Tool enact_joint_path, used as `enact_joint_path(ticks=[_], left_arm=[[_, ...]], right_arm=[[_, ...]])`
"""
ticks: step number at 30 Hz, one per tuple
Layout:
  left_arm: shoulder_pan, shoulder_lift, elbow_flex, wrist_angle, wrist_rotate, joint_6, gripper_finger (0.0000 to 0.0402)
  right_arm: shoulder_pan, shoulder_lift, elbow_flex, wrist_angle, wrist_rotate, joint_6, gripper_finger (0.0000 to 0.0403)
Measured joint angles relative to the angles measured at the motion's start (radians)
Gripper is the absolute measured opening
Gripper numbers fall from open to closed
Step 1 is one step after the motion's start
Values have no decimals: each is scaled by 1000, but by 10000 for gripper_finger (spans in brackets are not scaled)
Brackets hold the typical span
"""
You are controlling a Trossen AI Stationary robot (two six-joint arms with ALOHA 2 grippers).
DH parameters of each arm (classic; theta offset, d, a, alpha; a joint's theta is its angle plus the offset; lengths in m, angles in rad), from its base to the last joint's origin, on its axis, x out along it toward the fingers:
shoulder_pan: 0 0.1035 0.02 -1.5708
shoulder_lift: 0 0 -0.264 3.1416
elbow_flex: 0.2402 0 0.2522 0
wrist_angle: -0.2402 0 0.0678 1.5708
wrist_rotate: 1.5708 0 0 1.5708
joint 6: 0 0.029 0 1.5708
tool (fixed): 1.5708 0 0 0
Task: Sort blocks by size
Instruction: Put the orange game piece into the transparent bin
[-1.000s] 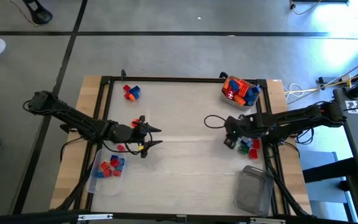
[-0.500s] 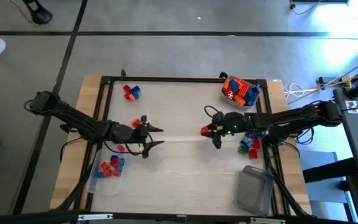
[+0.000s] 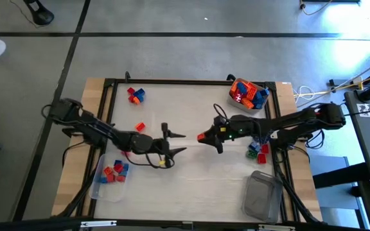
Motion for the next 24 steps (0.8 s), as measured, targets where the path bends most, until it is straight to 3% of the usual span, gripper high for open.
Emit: enact_joint_path(ticks=[10, 24], left_arm=[[3, 113, 159, 1, -39, 69, 224], [35, 138, 231, 3, -32, 136, 223]], right_arm=[[1, 27, 0, 133, -35, 20, 141], [1, 27, 0, 243, -70, 51, 142]])
